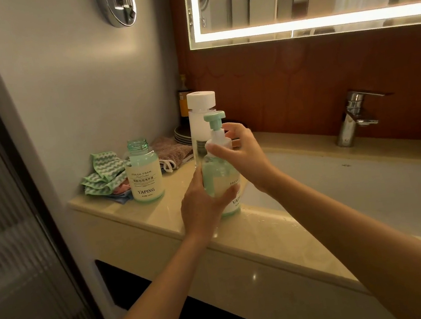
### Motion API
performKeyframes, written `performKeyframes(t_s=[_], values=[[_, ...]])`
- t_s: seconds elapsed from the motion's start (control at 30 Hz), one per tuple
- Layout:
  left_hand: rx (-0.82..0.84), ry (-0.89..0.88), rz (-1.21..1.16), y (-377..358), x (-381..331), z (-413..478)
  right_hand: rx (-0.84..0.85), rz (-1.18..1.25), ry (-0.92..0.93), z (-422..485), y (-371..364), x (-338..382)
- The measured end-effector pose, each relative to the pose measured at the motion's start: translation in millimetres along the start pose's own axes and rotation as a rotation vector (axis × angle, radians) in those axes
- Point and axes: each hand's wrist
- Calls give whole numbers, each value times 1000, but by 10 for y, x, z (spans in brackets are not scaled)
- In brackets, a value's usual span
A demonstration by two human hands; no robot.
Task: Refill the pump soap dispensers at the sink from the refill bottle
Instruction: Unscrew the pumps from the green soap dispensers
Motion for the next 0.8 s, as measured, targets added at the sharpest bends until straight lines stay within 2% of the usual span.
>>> performKeyframes(t_s=[0.07, 0.13, 0.27, 0.33, 0.4, 0.5, 0.57, 0.73, 0.8], values=[[11, 7, -4, -5, 15, 2, -67, -103, 29, 14, -27, 19], [14, 6, -2, -6, 17, 3, -81, -96, 26, 25, -36, 38], [-2, -1, 2, -10, 14, 5, 81, 157, -75, -1, 10, 64], [-7, 0, 0, -10, 18, 7, 122, 189, -77, -17, 20, 53], [-4, -3, -5, -11, 21, 6, 94, 115, -40, -20, 1, 66], [11, -10, 1, -14, 27, 9, -37, -105, 3, 26, -46, 78], [10, -18, 7, -11, 33, 11, -71, -130, -6, 47, -64, 89], [-7, -12, 14, -17, 27, 10, 71, 116, -60, -7, -28, 95], [-5, -10, 20, -19, 22, 11, 84, 130, -42, -10, -34, 82]])
Point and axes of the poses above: each hand's wrist, its own z-axis towards the middle knuckle, its own y-axis out of the back of the hand, x = y × z, and after that the axes turned 7 degrees about -y, right-handed
